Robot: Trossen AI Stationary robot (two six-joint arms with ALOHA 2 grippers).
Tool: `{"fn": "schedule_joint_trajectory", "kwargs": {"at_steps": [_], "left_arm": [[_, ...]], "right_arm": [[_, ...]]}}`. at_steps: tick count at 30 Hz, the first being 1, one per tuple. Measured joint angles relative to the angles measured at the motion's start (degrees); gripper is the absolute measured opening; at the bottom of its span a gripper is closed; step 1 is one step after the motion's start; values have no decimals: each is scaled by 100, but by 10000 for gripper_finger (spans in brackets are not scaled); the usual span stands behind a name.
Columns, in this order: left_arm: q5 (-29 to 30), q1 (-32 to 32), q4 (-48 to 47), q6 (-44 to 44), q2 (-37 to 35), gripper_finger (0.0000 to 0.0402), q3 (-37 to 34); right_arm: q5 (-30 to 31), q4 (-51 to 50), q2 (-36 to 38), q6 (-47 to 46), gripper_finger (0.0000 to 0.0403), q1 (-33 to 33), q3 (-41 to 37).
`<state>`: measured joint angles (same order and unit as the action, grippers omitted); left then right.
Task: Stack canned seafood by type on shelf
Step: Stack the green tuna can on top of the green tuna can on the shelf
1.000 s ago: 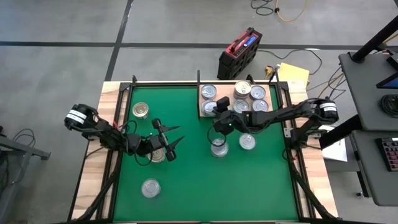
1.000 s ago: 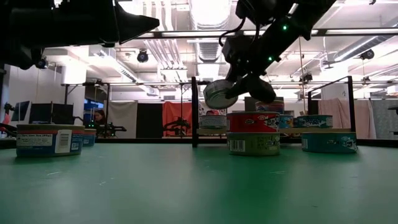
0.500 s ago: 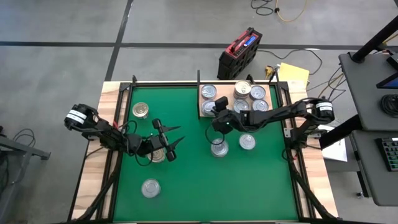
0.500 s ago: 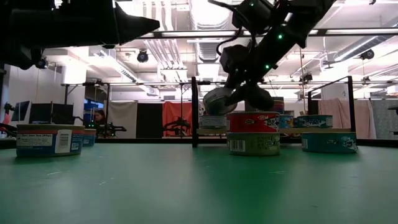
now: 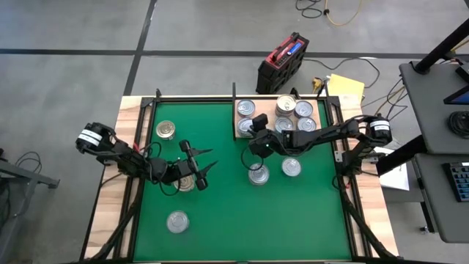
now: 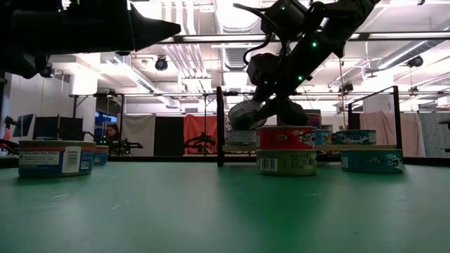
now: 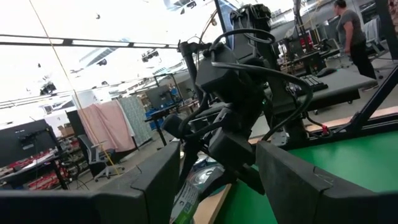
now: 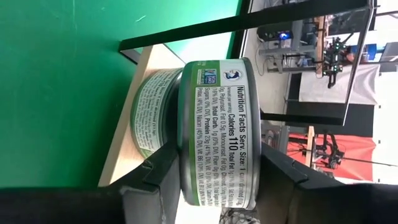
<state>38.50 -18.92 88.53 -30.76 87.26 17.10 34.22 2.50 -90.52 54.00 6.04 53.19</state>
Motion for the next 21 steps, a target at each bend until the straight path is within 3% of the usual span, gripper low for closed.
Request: {"fn": "schedule_joint_trajectory", "kwargs": {"at_steps": [6,21], "left_arm": [[0,0,0,0,0,196,0],[-2,0,2,2,0,196,0]], "right_arm": [[-15,-8,-2,25,170,0,0],[-13,-13,-2,-41,180,0,34]]}}
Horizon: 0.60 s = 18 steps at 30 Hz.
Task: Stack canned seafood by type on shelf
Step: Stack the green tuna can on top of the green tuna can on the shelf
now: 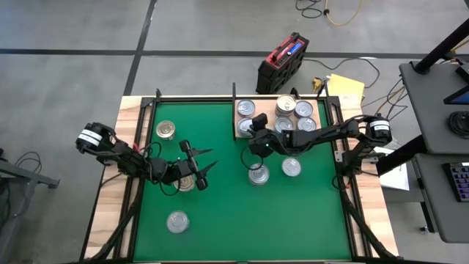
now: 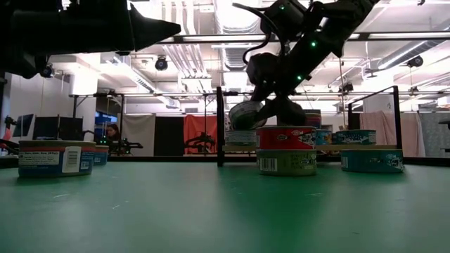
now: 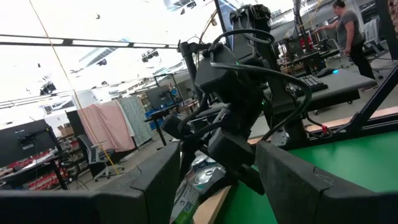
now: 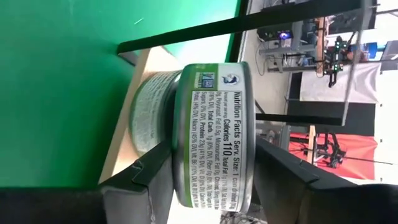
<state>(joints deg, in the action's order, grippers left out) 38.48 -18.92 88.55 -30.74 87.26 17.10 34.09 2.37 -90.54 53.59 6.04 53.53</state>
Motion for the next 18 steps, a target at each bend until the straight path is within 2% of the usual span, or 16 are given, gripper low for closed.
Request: {"fn": "schedule_joint_trajectory", "kwargs": {"at_steps": [9,18], "left_arm": [[-2,0,0,2,0,196,0],[-2,1,-2,2,0,196,0]], "right_arm": [[0,-35,0,-112,217,9,234],[-15,-42,-2,-170,234,69,235]]}}
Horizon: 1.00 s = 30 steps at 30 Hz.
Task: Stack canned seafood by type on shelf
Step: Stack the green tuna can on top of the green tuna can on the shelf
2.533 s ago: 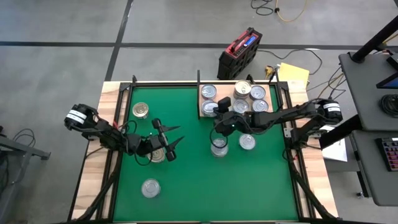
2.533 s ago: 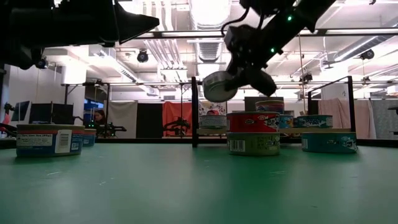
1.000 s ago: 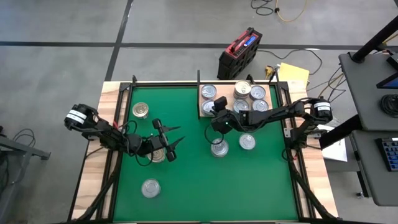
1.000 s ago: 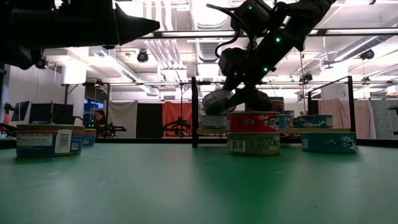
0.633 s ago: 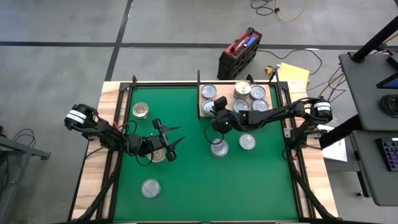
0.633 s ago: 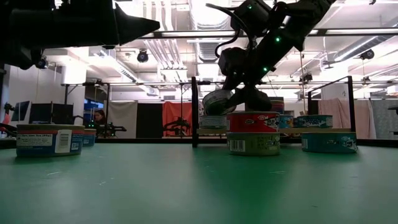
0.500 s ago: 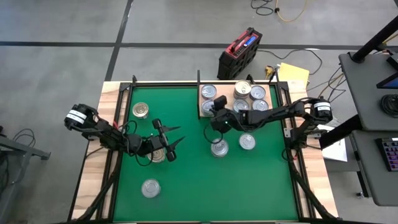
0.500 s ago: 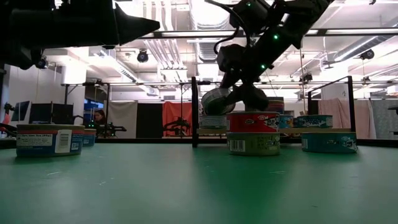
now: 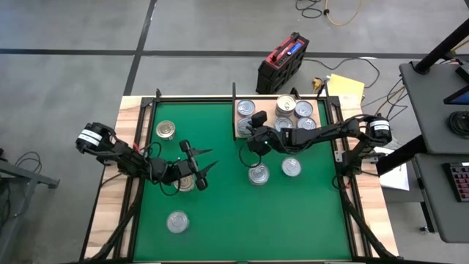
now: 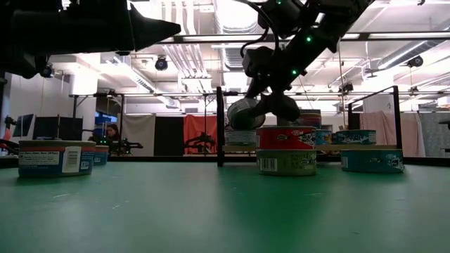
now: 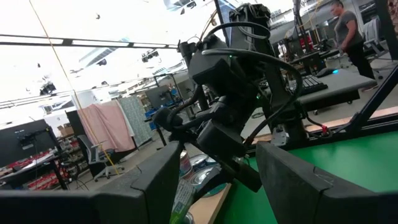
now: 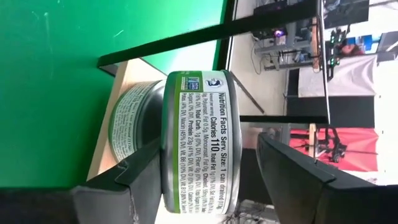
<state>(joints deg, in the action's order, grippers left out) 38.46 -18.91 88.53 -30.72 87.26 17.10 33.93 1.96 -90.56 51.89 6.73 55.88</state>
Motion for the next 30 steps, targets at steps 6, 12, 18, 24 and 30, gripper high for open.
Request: {"fn": "schedule_joint_trajectory", "kwargs": {"at_steps": [6,12,18,24,30], "left_arm": [[0,1,0,2,0,196,0],[-2,-1,-1,2,0,196,0],[-2,-1,-2,2,0,196,0],[-2,-1,-2,0,0,196,0],[-2,-1,-2,2,0,196,0]], "right_arm": [[-315,4,0,-337,233,206,0],[-889,9,0,-610,233,380,0],[-1081,24,0,-1048,249,408,0],[-1209,7,0,-1474,272,409,0],[-1211,6,0,-1754,294,453,0]]}}
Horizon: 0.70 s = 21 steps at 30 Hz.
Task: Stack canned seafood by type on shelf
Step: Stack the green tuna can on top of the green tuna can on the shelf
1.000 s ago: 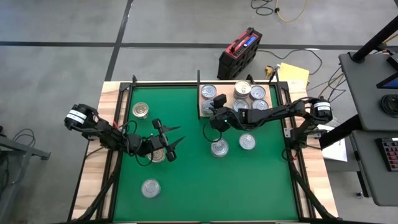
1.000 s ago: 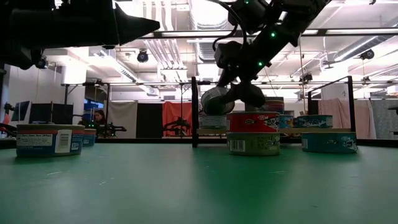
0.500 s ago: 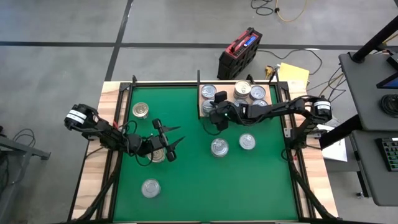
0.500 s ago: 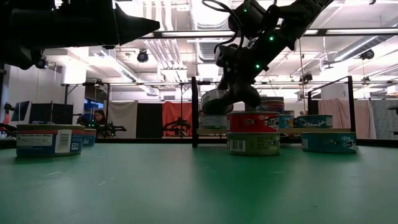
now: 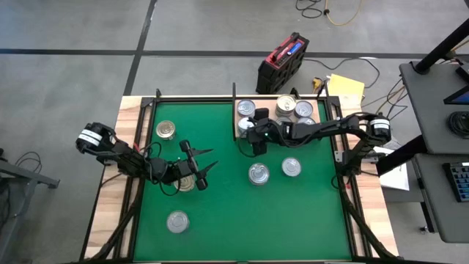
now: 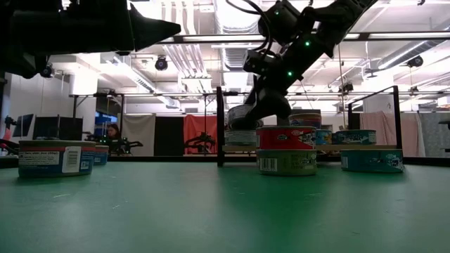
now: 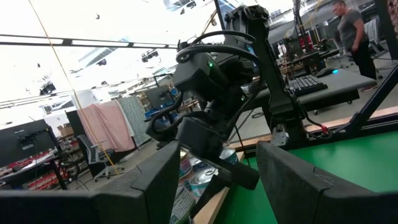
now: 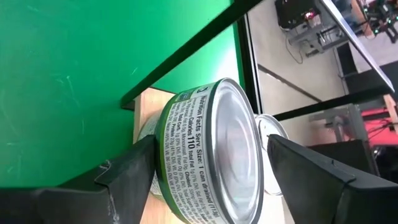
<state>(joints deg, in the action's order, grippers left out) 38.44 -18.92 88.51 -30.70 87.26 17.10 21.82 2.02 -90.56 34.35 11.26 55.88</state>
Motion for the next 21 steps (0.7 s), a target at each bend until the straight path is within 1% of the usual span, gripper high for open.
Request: {"fn": "schedule_joint_trajectory", "kwargs": {"at_steps": [12,21], "left_arm": [[-2,1,0,22,2,196,0],[0,1,0,20,2,196,0]], "right_arm": [[0,3,0,-201,329,41,0],[7,-3,17,-227,334,39,-2]]}}
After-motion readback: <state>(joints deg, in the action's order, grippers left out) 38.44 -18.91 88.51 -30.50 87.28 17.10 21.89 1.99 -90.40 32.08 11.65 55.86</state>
